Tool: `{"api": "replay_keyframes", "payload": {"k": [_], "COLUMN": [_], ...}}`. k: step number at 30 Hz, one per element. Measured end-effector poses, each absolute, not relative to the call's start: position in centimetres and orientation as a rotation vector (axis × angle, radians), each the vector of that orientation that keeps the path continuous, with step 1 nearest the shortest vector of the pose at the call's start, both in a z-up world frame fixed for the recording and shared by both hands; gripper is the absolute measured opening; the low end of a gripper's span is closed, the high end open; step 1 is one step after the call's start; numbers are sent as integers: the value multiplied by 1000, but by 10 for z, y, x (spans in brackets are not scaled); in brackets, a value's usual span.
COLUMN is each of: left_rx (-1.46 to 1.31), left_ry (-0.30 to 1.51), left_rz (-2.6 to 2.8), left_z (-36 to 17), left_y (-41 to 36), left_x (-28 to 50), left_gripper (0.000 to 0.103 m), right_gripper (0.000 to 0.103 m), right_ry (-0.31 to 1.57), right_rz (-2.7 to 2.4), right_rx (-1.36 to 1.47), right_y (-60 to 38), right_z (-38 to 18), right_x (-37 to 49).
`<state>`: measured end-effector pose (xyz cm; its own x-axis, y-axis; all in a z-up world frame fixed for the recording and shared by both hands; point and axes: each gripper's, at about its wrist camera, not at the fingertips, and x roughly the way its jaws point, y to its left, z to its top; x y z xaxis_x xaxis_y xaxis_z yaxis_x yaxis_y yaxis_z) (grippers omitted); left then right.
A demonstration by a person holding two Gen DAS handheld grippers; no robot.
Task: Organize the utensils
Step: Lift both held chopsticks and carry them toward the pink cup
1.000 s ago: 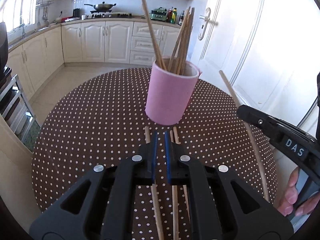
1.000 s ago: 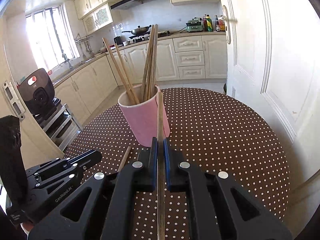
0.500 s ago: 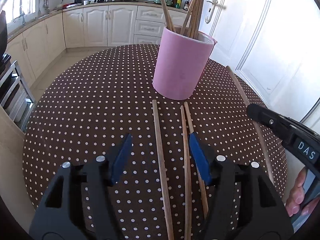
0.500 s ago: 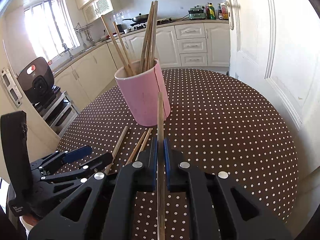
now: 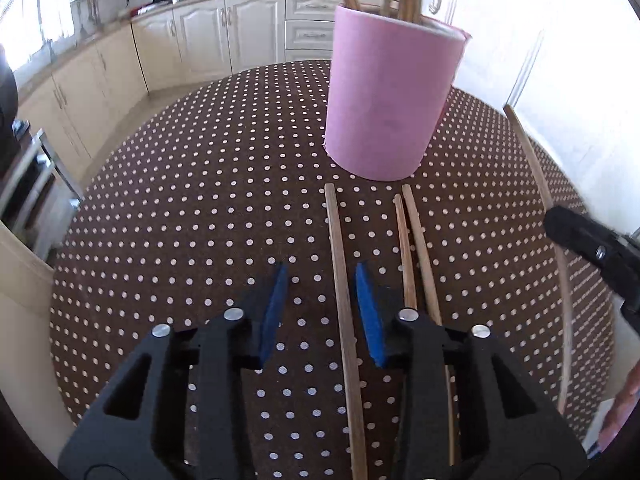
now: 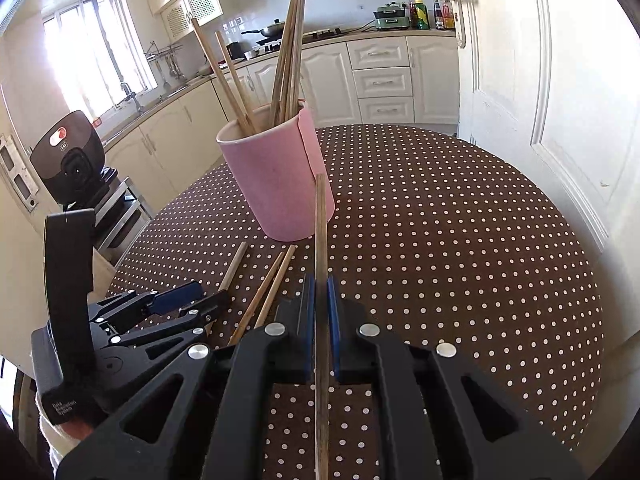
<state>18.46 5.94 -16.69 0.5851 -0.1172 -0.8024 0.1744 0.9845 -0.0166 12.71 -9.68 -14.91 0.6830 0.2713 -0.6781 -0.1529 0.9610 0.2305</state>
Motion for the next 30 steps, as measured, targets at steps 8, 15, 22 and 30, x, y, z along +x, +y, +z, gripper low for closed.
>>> {"api": "replay_keyframes", "payload": {"k": [8, 15, 22, 30], "left_rx": [14, -9, -7, -16], "left_ry": [913, 867, 791, 718], "left_rz": [-170, -187, -189, -198], "left_z": [-163, -144, -115, -86], "left_y": [66, 76, 70, 66], "left_x": [186, 172, 170, 164], "left_gripper": [6, 6, 6, 6], "right_gripper": [5, 5, 5, 5], "right_ry": [788, 765, 719, 654], "right_rz": [237, 234, 233, 240], "right_rx": [170, 175, 178, 163], "right_y": [-99, -102, -106, -105], "right_z": [-151, -144, -128, -106], "right_x": [128, 126, 125, 125]}}
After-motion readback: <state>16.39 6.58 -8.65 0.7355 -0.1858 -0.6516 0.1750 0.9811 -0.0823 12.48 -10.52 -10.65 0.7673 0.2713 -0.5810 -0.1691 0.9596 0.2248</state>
